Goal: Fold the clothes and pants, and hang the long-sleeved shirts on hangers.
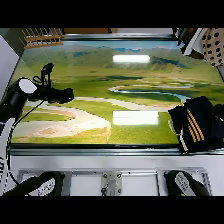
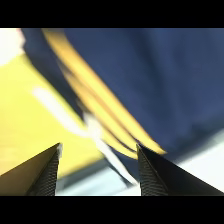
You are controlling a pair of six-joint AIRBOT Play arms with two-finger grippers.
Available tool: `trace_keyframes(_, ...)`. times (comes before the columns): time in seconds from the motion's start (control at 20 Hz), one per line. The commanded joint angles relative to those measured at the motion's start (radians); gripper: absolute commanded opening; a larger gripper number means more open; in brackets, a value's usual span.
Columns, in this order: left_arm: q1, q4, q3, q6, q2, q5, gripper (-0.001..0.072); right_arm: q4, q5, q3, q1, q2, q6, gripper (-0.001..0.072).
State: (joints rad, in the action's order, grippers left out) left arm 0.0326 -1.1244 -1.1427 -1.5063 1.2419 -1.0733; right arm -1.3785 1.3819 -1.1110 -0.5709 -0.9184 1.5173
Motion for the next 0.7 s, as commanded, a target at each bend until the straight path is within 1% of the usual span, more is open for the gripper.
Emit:
trace_keyframes(0.0,0.041,0.000,0.000,0.000,-0.001,0.016,0.0005,0.180,-0.114,0.001,0.192,0.106,-0.097,0.0508)
trace_keyframes(0.15,0.127,0.001,0.000,-0.001,-0.002,0.053,0.0005,0.194,-0.141,0.002,0.417,0.087,-0.097,0.0508)
trace_keyframes(0.25,0.176,0.001,0.000,-0.001,-0.002,0.054,0.0005,0.193,-0.148,0.002,0.523,0.061,-0.097,0.0507)
trace_keyframes(0.4,0.229,0.000,0.000,-0.001,-0.002,0.053,0.0005,0.194,-0.147,0.002,0.617,0.018,-0.097,0.0505)
trace_keyframes(0.5,0.253,0.000,0.000,-0.001,-0.002,0.053,0.0005,0.195,-0.147,0.002,0.639,0.001,-0.097,0.0501)
trace_keyframes(0.55,0.260,0.000,0.000,-0.001,-0.002,0.053,0.0005,0.195,-0.146,0.002,0.641,-0.006,-0.097,0.0407)
trace_keyframes(0.65,0.267,-0.001,0.000,-0.001,-0.002,0.053,0.0005,0.194,-0.145,0.002,0.641,-0.010,-0.097,0.0035)
